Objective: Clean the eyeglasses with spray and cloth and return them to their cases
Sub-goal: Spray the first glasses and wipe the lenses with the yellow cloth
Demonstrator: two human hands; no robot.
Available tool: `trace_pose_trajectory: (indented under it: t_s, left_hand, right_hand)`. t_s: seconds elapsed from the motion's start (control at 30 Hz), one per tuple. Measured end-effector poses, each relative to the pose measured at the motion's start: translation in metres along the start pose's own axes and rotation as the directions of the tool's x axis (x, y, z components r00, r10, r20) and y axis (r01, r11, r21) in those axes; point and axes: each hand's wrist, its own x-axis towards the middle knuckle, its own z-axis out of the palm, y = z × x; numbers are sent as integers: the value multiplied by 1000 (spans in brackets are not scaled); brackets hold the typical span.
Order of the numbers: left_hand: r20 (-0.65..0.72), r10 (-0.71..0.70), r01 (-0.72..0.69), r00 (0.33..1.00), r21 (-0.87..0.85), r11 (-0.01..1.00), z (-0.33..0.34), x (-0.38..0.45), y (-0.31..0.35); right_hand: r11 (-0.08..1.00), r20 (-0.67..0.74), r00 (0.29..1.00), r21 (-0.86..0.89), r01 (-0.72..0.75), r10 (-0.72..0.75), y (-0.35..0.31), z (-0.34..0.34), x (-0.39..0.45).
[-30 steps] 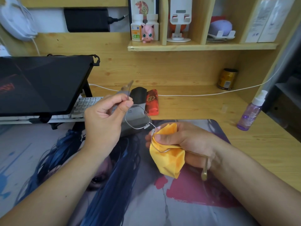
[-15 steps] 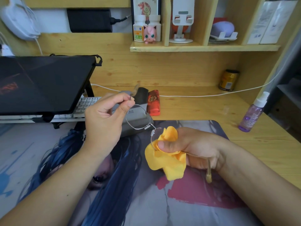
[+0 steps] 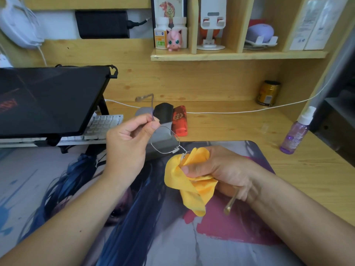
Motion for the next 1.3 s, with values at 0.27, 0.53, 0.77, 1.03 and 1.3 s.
trace_pose_trajectory:
  t_s: [0.27,0.53,0.77,1.03,1.3]
  left_hand:
    - [-7,31,-31,1000,-24,999,0,0,5]
    - [21,93,-93,995,34,995,-6,4,6]
    - [45,127,-129,991,40,991,-5,2,8]
    - [70,158,-162,985,53,985,-5,0,8]
    - [60,174,-176,983,40,984,-6,1,8]
  right_hand:
    - [996,-40,996,41,78,-77,1,0,3]
    - [984,209,978,169,-56,20,-9,-6,-5]
    - [995,185,982,84,-46,29,-8,-8,-5]
    - [999,115,993,36,-9,4,-9,3,-5]
    - [999,30,999,38,26,-28,-10,5,-4]
